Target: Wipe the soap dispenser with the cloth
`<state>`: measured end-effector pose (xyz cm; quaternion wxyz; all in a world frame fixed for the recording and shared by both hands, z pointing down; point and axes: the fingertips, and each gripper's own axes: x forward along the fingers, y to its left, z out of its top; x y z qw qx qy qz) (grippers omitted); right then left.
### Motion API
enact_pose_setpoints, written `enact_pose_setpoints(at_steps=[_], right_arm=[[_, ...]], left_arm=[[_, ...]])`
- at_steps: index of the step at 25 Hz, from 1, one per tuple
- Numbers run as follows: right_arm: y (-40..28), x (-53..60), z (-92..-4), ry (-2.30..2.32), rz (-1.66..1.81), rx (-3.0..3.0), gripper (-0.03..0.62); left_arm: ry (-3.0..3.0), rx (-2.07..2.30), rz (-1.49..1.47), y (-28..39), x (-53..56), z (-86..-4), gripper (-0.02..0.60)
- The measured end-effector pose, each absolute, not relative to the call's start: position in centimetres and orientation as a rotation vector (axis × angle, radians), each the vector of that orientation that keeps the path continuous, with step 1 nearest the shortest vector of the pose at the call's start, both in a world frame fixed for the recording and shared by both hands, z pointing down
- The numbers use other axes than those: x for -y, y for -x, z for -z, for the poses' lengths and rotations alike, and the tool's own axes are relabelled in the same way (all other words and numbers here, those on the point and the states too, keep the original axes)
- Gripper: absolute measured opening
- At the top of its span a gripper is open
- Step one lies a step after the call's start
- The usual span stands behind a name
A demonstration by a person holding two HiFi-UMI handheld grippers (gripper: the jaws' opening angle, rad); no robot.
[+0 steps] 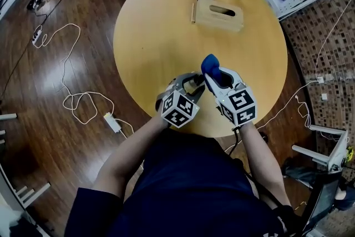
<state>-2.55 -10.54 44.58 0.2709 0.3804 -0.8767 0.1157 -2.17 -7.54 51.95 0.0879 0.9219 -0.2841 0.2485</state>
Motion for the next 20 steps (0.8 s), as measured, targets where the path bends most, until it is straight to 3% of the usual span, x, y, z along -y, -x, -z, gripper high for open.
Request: enact_pose_setpoints(at_steps=[6,20], right_arm=[[7.3,7.8,-44.4,-0.756,-0.124,2.427,0.094],[-1.3,11.9,-48.1,-1.221,-0.555,2.320,0.094]], left_arm=[[-2.742,0.852,-0.740,2.4,7.7,-52.0,0.187],[-2.664,0.987,-0.714,4.2,7.6,-51.3,0.187]])
